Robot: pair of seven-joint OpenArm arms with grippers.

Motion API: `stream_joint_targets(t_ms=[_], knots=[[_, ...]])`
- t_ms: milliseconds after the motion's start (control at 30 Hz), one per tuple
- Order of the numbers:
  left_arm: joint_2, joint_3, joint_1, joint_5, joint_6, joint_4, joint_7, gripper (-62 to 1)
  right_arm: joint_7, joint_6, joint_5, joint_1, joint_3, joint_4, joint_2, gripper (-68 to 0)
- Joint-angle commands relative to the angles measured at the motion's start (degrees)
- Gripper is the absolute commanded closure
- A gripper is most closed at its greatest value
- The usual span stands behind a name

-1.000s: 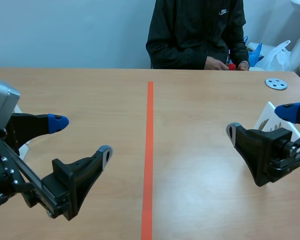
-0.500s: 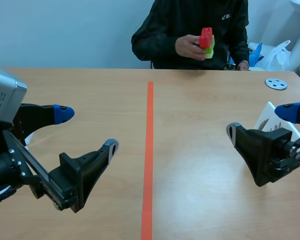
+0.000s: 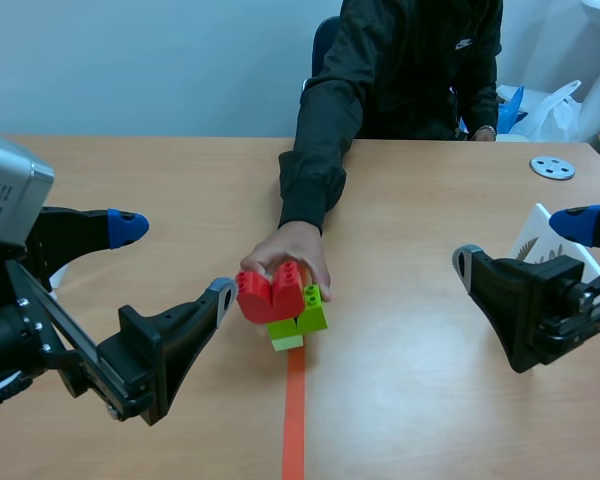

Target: Sort the leaf by its shape. The table is split by an orange tape line. A compound leaf with several leaflets goes to the left side, a simple leaf with one blade goes to the right side. Return to the home posture when a red brick is placed on the table.

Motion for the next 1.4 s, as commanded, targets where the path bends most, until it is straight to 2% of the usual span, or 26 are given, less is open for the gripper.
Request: stream_joint_targets(t_ms=[0, 267, 400, 1367], knots=[[0.1, -0.2, 0.0, -0.6, -0.1, 0.5, -0.8, -62.3, 1.1, -0.2, 0.4, 0.6, 0.5, 1.0, 0.8, -67.9], [0.1, -0.2, 0.0, -0.7, -0.1, 0.5, -0.8, -62.3, 1.1, -0.2, 0.4, 0.6, 0.5, 1.0, 0.8, -67.9], [0.1, -0.2, 0.0, -2.1, -0.1, 0.5, -0.8, -62.3, 1.1, -0.2, 0.4, 0.6, 0.5, 1.0, 0.8, -67.9], [0.1, -0.2, 0.0, -2.1, -0.1, 0.5, -0.8, -62.3, 1.1, -0.2, 0.4, 0.6, 0.5, 1.0, 0.8, -67.9]])
